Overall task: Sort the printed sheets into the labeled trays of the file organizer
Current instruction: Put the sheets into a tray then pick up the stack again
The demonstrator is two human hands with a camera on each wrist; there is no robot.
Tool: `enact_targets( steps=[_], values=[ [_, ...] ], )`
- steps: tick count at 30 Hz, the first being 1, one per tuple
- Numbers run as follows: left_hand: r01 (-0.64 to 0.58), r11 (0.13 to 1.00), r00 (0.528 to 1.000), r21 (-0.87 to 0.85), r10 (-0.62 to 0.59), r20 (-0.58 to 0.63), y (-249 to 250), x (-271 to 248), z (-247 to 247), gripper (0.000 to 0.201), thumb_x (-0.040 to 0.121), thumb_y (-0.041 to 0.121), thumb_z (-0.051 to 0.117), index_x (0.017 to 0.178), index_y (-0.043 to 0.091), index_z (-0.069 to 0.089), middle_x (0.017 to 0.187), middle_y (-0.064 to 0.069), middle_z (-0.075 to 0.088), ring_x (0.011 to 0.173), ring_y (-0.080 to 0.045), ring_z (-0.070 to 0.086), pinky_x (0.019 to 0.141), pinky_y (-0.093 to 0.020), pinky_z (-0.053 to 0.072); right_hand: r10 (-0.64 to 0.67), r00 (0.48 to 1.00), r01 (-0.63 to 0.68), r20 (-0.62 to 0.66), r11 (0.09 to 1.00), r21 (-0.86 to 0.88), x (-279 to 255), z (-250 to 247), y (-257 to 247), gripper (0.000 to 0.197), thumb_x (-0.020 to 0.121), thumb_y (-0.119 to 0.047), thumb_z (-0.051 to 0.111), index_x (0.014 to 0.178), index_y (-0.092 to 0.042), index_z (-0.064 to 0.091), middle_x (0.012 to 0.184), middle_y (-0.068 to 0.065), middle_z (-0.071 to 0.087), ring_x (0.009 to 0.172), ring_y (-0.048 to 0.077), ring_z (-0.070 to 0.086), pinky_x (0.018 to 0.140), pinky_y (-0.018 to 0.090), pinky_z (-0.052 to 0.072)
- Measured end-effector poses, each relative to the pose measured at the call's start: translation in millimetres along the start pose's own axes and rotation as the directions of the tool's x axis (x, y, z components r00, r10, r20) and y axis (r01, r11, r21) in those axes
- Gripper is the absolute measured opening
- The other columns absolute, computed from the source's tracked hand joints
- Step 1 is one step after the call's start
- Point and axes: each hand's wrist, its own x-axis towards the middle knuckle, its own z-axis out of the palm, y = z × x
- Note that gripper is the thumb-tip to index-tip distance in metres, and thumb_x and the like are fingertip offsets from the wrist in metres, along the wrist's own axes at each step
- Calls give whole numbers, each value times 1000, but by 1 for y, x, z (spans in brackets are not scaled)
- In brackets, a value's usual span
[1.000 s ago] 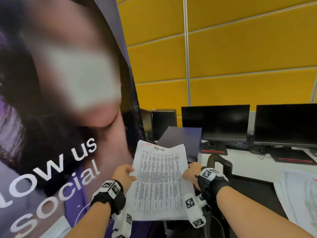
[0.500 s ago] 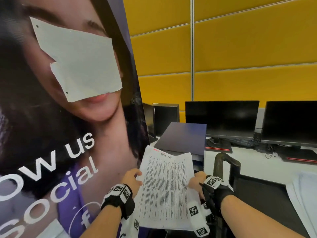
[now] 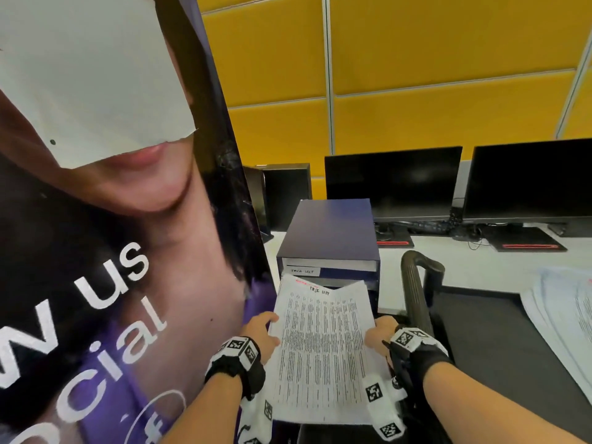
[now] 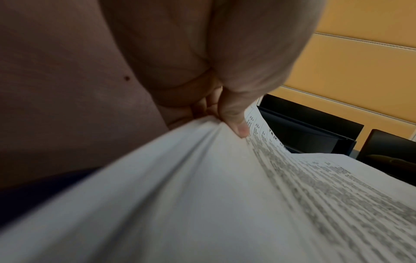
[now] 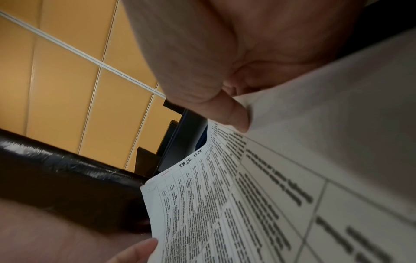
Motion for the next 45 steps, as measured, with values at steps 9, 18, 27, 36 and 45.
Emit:
enact_targets(
  steps=[9,18,27,36,45],
  values=[
    [-22,998,996,65,16,86,-9,25,10,53,81,10,69,129,25,52,118,-20,61,97,-35,64,79,-34,55,105,994,-105,-32,994,3,10,8,5,14,81,-23,57,87,-12,64,90,7,66,88,26,65,86,37,52],
    [-10,999,994,52,4,107,-19,33,12,54,84,9,66,133,22,48,101,-15,58,82,-30,60,78,-33,52,142,989,-139,-50,989,56,5,15,-5,22,87,-13,55,65,-16,52,70,3,57,86,26,62,88,35,51],
    [-2,998,993,55,-4,117,-24,36,11,54,83,9,67,132,24,49,102,-14,62,88,-33,64,79,-33,53,104,994,-103,-12,992,67,1,20,-3,8,81,-22,57,76,-17,61,86,7,67,86,26,65,88,40,53],
    [3,999,992,52,-9,123,-31,40,15,55,83,8,67,133,23,49,109,-19,64,73,-23,59,69,-28,51,91,996,-91,-10,995,40,-5,24,-9,13,86,-20,54,86,-13,65,89,8,68,91,27,65,90,39,52],
    [-13,998,993,67,5,116,-26,42,10,57,83,10,67,134,25,47,108,-3,53,78,-23,62,72,-29,54,26,1000,-27,7,995,94,-4,17,-12,19,89,-15,53,99,-4,65,103,15,69,101,30,64,92,40,52]
  ],
)
